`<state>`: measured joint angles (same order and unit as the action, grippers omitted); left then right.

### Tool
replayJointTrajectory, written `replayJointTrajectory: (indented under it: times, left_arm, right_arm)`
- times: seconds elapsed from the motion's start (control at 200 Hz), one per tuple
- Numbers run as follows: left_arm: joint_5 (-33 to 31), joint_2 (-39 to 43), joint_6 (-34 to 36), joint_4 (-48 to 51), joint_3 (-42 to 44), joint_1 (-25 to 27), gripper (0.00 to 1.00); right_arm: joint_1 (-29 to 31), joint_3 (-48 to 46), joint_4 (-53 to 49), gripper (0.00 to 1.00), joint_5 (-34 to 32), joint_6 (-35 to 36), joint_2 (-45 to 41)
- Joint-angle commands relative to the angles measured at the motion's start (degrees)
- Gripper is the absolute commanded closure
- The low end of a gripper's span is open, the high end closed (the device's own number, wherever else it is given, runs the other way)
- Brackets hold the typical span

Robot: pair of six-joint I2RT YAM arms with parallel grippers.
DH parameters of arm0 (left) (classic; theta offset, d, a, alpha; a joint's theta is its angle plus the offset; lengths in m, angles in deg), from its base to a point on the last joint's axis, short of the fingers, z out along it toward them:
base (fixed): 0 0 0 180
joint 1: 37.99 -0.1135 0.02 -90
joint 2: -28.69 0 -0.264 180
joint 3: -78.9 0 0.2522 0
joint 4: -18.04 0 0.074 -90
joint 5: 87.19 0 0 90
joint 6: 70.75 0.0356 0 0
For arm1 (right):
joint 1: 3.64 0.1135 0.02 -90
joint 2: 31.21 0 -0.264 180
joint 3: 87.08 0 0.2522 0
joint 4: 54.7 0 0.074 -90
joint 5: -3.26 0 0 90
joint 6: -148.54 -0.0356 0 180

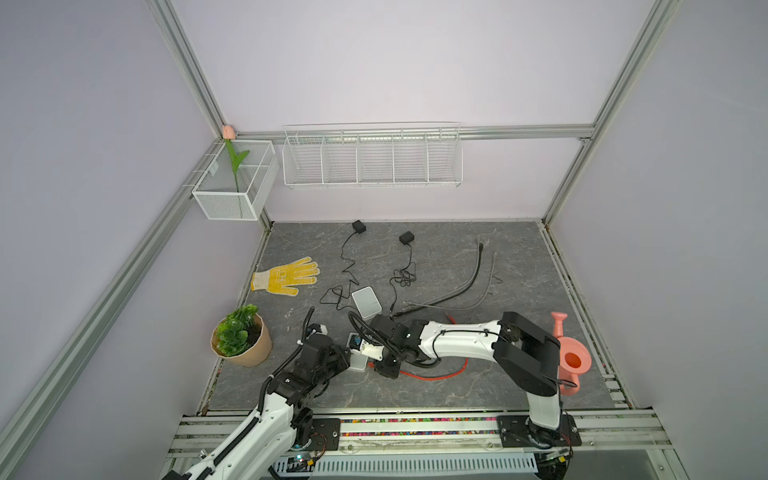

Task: Insert the plug into the switch port
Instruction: 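Push the red plug into the switch port with the right gripper, then open the right gripper off the inserted red plug and lift away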

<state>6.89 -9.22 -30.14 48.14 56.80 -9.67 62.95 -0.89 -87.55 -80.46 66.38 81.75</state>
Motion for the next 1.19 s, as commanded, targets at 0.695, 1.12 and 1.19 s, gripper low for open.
replayJointTrajectory:
  times: [0.695, 1.12, 1.19]
  left_arm:
    - [6.9, 2.2, 3.0, 11.5, -5.9, -2.2, 0.45]
    - [3.5, 4.7, 4.7, 15.8, -10.1, -3.1, 0.42]
    - [3.1, 4.6, 5.5, 15.4, -11.4, -3.2, 0.42]
  right_arm:
    - [0.8, -10.1, 18.2, 0.71, -1.7, -1.0, -7.8]
    - [-5.5, -11.8, 10.7, 0.57, -4.6, 1.0, -17.1]
    - [-8.6, -9.9, 7.3, 0.56, -5.4, 1.3, -17.6]
